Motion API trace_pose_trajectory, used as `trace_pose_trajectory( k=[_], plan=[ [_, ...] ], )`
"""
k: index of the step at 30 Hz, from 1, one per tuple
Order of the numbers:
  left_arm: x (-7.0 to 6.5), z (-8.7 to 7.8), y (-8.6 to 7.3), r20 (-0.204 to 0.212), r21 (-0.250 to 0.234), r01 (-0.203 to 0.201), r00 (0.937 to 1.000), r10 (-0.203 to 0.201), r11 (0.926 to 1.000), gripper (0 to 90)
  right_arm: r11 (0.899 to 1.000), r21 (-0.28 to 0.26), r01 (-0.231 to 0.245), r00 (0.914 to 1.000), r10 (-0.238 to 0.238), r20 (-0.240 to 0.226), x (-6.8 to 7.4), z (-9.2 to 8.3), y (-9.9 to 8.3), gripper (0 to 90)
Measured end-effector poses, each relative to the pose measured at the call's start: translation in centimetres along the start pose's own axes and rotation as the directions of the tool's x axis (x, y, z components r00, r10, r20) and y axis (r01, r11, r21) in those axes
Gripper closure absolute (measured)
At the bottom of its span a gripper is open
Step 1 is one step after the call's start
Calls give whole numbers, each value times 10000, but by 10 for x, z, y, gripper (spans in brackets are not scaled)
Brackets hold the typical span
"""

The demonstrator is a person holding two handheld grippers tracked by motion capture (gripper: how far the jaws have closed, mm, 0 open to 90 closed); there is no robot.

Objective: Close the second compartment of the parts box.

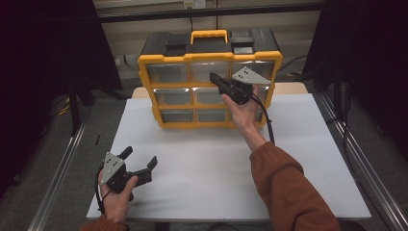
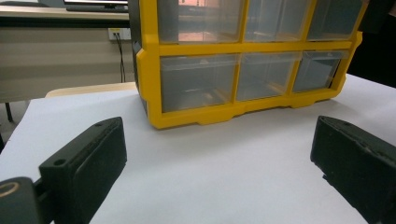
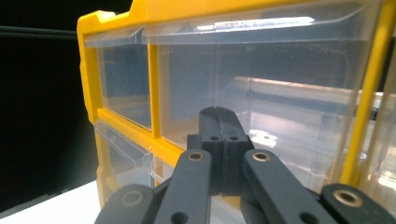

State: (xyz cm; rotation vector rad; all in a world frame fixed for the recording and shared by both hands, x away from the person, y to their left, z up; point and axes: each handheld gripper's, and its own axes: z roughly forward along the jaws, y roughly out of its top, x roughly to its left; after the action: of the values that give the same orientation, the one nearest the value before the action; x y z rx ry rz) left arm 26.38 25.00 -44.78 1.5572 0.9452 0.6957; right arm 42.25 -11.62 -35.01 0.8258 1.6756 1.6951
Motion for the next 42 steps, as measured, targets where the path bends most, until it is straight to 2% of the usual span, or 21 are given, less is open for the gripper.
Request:
trace_pose_trajectory(
  k=[2,5,8,13,14,15,16,17,18,21,24,26,27,28,31,35,37,38,42],
  plan=[
    [0,1,0,87,-1,12,10000,-12,10000,37,9999,121,23,10000,-24,53,1,0,0,900],
    [0,-1,0,4,46,-102,9999,102,9999,37,9997,221,-114,9999,112,94,1,0,0,900],
    [1,-1,0,-58,5,-30,10000,30,10000,37,9995,242,-192,9997,188,166,1,1,0,900],
    [0,-1,0,22,-7,16,10000,-16,10000,37,9992,213,-333,9994,334,-56,0,-1,-2,896],
    [1,0,-1,31,8,-2,10000,2,10000,37,9987,128,-497,9982,501,-343,0,-1,-2,864],
    [1,0,-1,15,17,0,10000,0,10000,37,9989,28,-473,9975,474,-519,1,-2,-2,859],
    [1,0,-1,15,17,0,10000,0,10000,37,9989,28,-473,9975,474,-519,1,-2,-2,859],
    [2,-1,-1,111,14,52,9999,-52,10000,37,9991,16,-420,9979,420,-494,4,-4,-2,818],
    [2,-1,-1,-11,77,-30,10000,30,10000,37,9990,62,-451,9974,454,-565,5,-6,-2,791],
    [1,-1,-1,21,-8,11,10000,-11,10000,37,9989,20,-460,9977,460,-494,6,-10,-1,697],
    [1,-1,0,-1,-11,53,10000,-53,10000,37,9990,-218,-381,9987,373,-351,7,-15,1,535],
    [1,0,-1,-70,-4,43,10000,-43,10000,37,9992,-122,-382,9984,376,-430,7,-17,3,440],
    [1,0,-1,-70,-4,43,10000,-43,10000,37,9992,-122,-382,9984,376,-430,7,-17,3,440],
    [2,0,-1,27,-22,83,10000,-83,10000,37,9993,-67,-372,9989,370,-278,8,-18,4,369],
    [2,-1,0,-57,64,0,10000,0,10000,37,9975,-38,-703,9975,702,-97,7,-22,3,234],
    [2,-1,-1,73,25,41,10000,-41,10000,37,9978,220,-624,9978,628,-205,8,-28,-2,125],
    [2,-2,-1,-70,51,36,10000,-36,10000,37,9975,312,-634,9976,641,-243,8,-32,-3,88],
    [1,-1,-1,-58,-119,270,9996,-271,9996,37,9977,354,-571,9981,578,-202,8,-34,-3,64],
    [4,-1,-1,-26,35,160,9999,-160,9999,37,9982,439,-398,9991,403,-114,7,-41,-5,6]
  ],
)
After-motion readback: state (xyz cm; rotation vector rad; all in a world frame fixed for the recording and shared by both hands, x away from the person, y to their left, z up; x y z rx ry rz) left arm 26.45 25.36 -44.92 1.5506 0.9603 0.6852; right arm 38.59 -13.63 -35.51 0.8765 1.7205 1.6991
